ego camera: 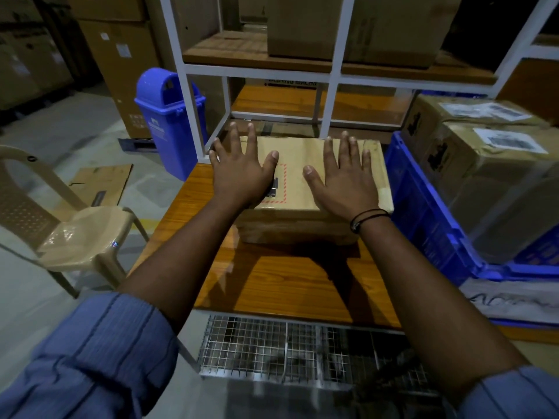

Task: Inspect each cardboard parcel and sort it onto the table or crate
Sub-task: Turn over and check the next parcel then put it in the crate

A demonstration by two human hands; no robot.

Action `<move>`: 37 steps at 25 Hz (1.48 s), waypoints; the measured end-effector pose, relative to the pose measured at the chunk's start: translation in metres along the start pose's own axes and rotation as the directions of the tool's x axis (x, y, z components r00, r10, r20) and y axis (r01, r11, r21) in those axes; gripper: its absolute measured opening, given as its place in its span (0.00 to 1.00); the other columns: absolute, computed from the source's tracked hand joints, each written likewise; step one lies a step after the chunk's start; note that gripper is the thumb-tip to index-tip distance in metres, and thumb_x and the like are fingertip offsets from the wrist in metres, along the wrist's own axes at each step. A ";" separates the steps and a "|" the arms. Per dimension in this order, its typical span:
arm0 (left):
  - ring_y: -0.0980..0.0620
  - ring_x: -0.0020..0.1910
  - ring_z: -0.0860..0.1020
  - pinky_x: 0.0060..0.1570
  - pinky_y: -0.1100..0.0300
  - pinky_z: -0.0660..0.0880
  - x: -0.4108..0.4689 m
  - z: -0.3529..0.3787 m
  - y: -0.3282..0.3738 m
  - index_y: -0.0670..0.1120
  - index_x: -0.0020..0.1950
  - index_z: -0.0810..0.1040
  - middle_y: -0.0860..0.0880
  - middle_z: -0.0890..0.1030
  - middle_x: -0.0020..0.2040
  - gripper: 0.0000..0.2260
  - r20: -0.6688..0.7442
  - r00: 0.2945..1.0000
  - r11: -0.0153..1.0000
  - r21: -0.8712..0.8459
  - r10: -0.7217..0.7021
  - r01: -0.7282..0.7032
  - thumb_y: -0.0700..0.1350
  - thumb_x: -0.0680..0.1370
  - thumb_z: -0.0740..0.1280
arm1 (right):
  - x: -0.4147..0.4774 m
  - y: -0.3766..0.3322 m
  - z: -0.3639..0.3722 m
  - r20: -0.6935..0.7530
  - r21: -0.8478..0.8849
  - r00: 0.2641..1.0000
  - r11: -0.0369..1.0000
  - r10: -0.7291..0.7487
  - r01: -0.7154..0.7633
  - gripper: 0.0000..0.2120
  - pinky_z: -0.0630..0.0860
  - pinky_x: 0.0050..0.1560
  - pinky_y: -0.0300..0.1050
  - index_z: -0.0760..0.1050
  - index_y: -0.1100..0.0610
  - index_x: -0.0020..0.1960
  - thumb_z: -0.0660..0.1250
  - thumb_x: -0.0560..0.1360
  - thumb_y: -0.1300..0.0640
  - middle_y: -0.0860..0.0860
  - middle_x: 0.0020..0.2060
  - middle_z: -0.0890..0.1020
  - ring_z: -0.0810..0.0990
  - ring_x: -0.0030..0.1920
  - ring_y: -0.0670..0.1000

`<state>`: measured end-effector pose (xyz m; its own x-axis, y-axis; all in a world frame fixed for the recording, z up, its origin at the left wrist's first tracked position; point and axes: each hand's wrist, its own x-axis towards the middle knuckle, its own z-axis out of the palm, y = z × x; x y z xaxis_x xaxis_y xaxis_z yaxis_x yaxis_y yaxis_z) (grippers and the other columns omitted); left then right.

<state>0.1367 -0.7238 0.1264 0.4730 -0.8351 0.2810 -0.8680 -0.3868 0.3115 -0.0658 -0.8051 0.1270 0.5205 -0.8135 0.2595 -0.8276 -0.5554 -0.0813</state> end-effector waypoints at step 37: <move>0.33 0.74 0.69 0.66 0.40 0.72 -0.044 0.050 -0.021 0.60 0.84 0.50 0.36 0.56 0.82 0.30 0.264 0.951 0.986 0.049 -0.164 0.156 0.67 0.84 0.49 | -0.033 0.008 0.044 0.258 0.029 0.941 0.972 0.218 -0.233 0.36 0.52 0.78 0.68 0.53 0.52 0.84 0.48 0.83 0.33 0.57 0.84 0.50 0.50 0.80 0.71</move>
<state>0.1264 -0.6982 0.0622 0.5518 -0.8337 -0.0234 -0.7898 -0.5313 0.3065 -0.0800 -0.7900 0.0750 0.3641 -0.9311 -0.0216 -0.9194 -0.3557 -0.1677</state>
